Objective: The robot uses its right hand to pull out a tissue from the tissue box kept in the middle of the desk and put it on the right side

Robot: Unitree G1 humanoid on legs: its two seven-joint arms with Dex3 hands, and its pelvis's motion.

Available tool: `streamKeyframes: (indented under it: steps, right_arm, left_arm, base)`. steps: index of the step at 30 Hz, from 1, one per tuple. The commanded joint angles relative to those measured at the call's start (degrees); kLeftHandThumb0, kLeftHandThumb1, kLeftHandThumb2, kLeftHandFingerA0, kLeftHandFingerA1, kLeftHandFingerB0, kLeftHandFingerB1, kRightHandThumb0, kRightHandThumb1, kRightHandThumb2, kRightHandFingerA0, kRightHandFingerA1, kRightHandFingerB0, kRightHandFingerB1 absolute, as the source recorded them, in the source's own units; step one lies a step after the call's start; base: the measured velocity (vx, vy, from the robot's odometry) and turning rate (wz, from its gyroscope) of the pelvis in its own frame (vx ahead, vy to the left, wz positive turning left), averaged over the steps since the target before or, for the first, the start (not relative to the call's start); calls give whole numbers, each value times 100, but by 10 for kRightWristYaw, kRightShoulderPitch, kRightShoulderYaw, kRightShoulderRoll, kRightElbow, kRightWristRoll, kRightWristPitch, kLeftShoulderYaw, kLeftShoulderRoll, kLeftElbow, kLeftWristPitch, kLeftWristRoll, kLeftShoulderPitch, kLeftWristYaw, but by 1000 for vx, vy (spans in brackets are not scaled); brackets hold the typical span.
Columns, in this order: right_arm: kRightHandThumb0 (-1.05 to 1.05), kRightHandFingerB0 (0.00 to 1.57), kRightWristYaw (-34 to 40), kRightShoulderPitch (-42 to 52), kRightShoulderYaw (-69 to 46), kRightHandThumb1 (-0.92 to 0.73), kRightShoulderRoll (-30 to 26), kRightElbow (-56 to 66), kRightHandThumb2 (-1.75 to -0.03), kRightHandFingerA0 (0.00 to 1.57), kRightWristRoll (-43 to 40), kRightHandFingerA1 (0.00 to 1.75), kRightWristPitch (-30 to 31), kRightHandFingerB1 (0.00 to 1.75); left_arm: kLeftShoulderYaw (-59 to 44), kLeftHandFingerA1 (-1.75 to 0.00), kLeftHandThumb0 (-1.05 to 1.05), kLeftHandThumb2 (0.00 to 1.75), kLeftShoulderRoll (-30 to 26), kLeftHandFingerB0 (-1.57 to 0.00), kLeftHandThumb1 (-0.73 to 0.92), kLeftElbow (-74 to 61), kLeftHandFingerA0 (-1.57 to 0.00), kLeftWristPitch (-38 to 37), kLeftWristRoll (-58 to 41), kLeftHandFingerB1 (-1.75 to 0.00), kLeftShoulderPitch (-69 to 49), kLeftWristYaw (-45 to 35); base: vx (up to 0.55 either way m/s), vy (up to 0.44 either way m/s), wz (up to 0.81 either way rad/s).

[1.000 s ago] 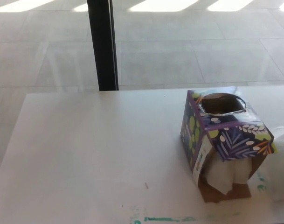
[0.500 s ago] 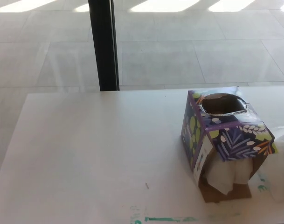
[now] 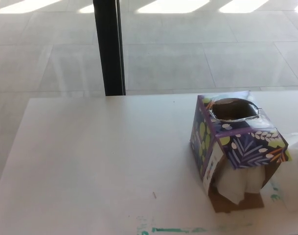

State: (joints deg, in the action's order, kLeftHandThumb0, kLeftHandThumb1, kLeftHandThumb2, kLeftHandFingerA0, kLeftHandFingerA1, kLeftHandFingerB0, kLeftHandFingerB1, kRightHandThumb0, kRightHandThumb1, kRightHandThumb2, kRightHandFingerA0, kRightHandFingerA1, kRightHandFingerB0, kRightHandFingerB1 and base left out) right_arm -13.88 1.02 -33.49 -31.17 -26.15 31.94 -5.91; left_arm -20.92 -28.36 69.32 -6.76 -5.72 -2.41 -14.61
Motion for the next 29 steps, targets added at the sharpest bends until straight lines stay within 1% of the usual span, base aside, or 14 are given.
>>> streamKeyframes:
  steps: [1, 4, 5, 6, 7, 9, 10, 13, 14, 15, 17, 20, 22, 29]
  right_arm:
    - [-50, 21, 267, 84, -185, -68, 192, -93, -59, 21, -209, 119, -77, 96]
    - [-49, 20, 255, 87, -193, -67, 206, -97, -59, 27, -217, 121, -75, 95]
    - [-44, 25, 257, 80, -200, -64, 205, -118, -61, 37, -224, 130, -75, 90]
    - [-42, 29, 256, 78, -212, -62, 210, -122, -60, 56, -236, 154, -74, 94]
    - [-42, 27, 255, 75, -220, -63, 212, -123, -60, 64, -237, 164, -43, 92]
    - [-33, 30, 243, 65, -242, -57, 217, -129, -67, 75, -263, 162, -34, 95]
    - [-33, 29, 233, 57, -254, -58, 216, -139, -68, 71, -278, 161, -26, 95]
    - [-35, 29, 235, 57, -250, -59, 213, -144, -67, 75, -262, 160, -21, 94]
    - [-33, 26, 220, 52, -256, -57, 214, -152, -70, 69, -277, 144, -30, 99]
    - [-37, 27, 210, 51, -252, -58, 210, -164, -70, 78, -277, 149, -36, 103]
    - [-41, 37, 185, 58, -241, -59, 208, -171, -69, 91, -272, 139, -47, 97]
    - [-42, 39, 177, 60, -230, -59, 205, -174, -70, 93, -267, 136, -57, 101]
    - [-45, 52, 164, 60, -225, -60, 208, -173, -65, 89, -273, 116, -61, 92]
    - [-48, 53, 163, 69, -196, -61, 205, -182, -63, 90, -273, 114, -102, 91]
  left_arm:
    - [-1, -108, -90, 102, -6, -56, 89, 5, -79, 3, -8, -99, 13, 1]
    - [2, -109, -87, 103, -7, -56, 89, -3, -79, 0, -5, -98, 8, 4]
    - [3, -108, -87, 103, -7, -56, 89, -4, -78, -2, -4, -98, 7, 2]
    - [2, -108, -87, 103, -7, -55, 89, -5, -77, -3, -5, -98, 4, 0]
    - [5, -107, -87, 101, -9, -54, 90, -3, -77, -2, -2, -96, 4, 1]
    - [7, -106, -88, 102, -10, -54, 89, -5, -76, -3, 0, -96, 3, 0]
    - [6, -108, -91, 102, -9, -55, 89, -3, -77, -3, -1, -98, 6, -2]
    - [0, -109, -90, 100, -8, -55, 88, 2, -78, 8, -8, -98, 12, 2]
    - [0, -111, -90, 101, -9, -57, 88, 2, -79, 6, -7, -100, 14, 2]
    - [5, -110, -88, 103, -10, -57, 89, -2, -81, 0, -2, -99, 11, 1]
    - [10, -108, -86, 103, -12, -56, 89, -5, -79, -2, 3, -97, 9, 0]
    - [10, -108, -87, 103, -11, -57, 89, -7, -81, -1, 2, -98, 14, 1]
    - [8, -109, -89, 102, -12, -58, 88, -9, -82, -4, -1, -98, 14, 0]
    - [8, -109, -89, 101, -12, -56, 89, -8, -82, -3, -2, -97, 10, -1]
  base:
    - [0, 0, 0]
    - [0, 0, 0]
    - [0, 0, 0]
    - [0, 0, 0]
    - [0, 0, 0]
    - [0, 0, 0]
    - [0, 0, 0]
    - [0, 0, 0]
    - [0, 0, 0]
    - [0, 0, 0]
    - [0, 0, 0]
    - [0, 0, 0]
    - [0, 0, 0]
    - [0, 0, 0]
